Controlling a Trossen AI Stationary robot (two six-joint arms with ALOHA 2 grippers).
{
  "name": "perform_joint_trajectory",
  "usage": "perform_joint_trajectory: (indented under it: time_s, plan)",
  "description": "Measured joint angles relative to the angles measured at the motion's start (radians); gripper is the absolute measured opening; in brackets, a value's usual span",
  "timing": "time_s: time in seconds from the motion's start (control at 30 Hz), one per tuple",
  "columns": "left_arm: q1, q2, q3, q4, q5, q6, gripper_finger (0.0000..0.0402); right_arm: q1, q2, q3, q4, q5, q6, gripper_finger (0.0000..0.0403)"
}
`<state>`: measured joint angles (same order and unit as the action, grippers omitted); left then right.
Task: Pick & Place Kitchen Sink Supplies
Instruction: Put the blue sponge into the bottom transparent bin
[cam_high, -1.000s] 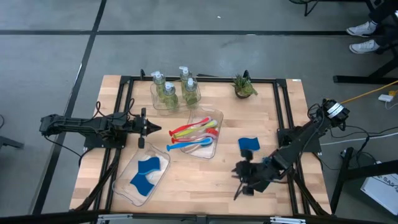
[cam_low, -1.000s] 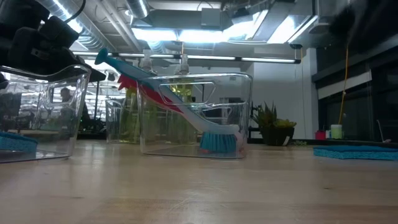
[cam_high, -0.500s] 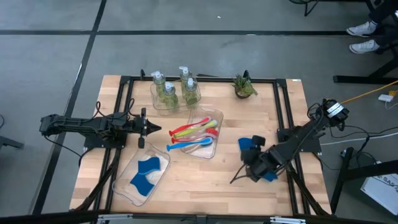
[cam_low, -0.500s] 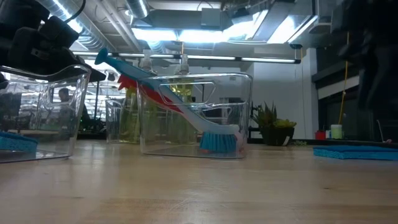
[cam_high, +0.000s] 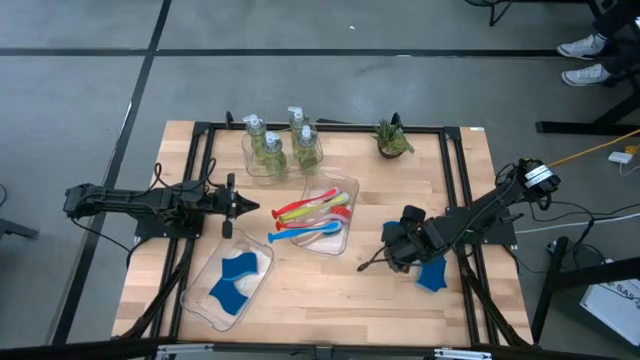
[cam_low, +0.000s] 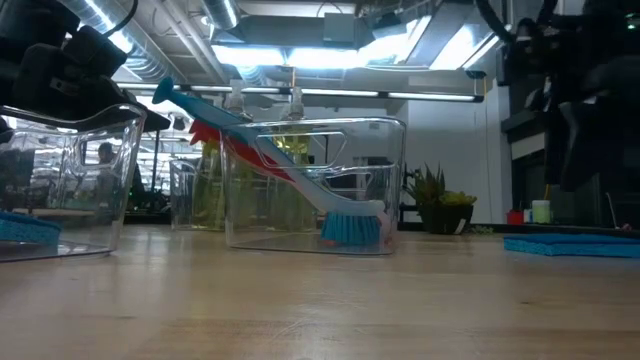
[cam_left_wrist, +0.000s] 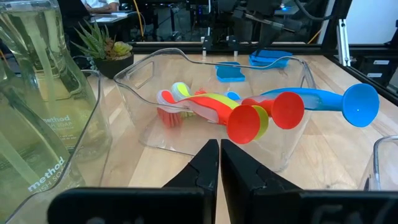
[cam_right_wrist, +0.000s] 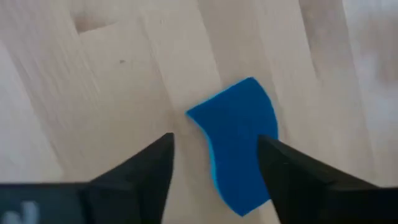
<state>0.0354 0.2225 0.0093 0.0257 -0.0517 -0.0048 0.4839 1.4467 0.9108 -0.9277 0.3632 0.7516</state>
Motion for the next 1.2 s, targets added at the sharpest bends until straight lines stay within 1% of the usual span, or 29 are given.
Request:
perform_joint_trajectory:
  time_s: [0.1,0.23,0.43,0.6,0.73,0.83,0.9,0.97,1.13,1.17,1.2]
  plan:
    - [0.0,0.0,0.0,0.0,0.0,0.0,0.0009,-0.004,0.007,0.0,-0.002,-0.007,-0.123,0.0262]
    - [0.0,0.0,0.0,0.0,0.0,0.0,0.0009,-0.003,0.05,0.0,-0.017,-0.003,-0.277,0.0275]
    - [0.0,0.0,0.0,0.0,0.0,0.0,0.0013,-0.007,0.163,0.0,-0.045,0.014,-0.398,0.0266]
    - [0.0,0.0,0.0,0.0,0.0,0.0,0.0009,-0.017,0.262,0.0,-0.061,0.018,-0.399,0.0253]
    - [0.0,0.0,0.0,0.0,0.0,0.0,0.0009,-0.015,0.316,0.007,-0.069,0.028,-0.394,0.024]
    - [0.0,0.0,0.0,0.0,0.0,0.0,0.0012,-0.015,0.339,0.005,-0.064,0.021,-0.368,0.0213]
    - [0.0,0.0,0.0,0.0,0.0,0.0,0.0013,-0.015,0.341,0.004,-0.058,0.015,-0.362,0.0184]
    - [0.0,0.0,0.0,0.0,0.0,0.0,0.0012,-0.015,0.338,0.004,-0.048,0.011,-0.352,0.0146]
    - [0.0,0.0,0.0,0.0,0.0,0.0,0.0008,-0.012,0.34,0.022,-0.042,0.008,-0.242,0.0039]
    - [0.0,0.0,0.0,0.0,0.0,0.0,0.0008,-0.012,0.34,0.023,-0.041,0.008,-0.217,0.0022]
    - [0.0,0.0,0.0,0.0,0.0,0.0,0.0009,-0.011,0.34,0.024,-0.04,0.008,-0.192,0.0013]
